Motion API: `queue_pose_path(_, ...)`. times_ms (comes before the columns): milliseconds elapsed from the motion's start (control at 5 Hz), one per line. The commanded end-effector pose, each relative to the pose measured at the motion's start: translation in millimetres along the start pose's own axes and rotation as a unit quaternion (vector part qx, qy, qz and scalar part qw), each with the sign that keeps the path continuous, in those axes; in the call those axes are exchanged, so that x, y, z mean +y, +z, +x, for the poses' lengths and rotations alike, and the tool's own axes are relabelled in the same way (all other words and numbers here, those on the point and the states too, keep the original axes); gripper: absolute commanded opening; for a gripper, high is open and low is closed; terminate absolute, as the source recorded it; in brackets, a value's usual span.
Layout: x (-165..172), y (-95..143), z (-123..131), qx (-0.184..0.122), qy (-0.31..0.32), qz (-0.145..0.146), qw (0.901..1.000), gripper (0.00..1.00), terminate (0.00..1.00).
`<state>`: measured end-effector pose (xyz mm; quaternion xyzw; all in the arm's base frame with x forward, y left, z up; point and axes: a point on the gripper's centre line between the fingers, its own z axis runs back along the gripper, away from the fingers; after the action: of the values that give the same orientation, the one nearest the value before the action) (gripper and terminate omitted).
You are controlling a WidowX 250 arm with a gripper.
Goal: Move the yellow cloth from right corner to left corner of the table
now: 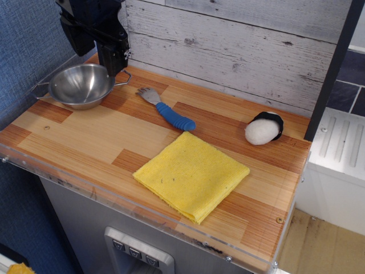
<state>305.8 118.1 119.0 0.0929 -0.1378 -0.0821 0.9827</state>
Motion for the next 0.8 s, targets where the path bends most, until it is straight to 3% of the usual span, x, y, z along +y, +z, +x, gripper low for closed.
queue_pose_path(0, 0, 0, 0, 0.000, 0.000, 0.000, 1.0000, 1.00, 0.00)
queue_pose_path(400, -30, -12, -5, 0.002, -0.002, -0.024, 0.9997, 1.00, 0.00)
queue_pose_path(600, -63, -20, 1, 0.000, -0.027, -0.045, 0.9986, 1.00, 0.00)
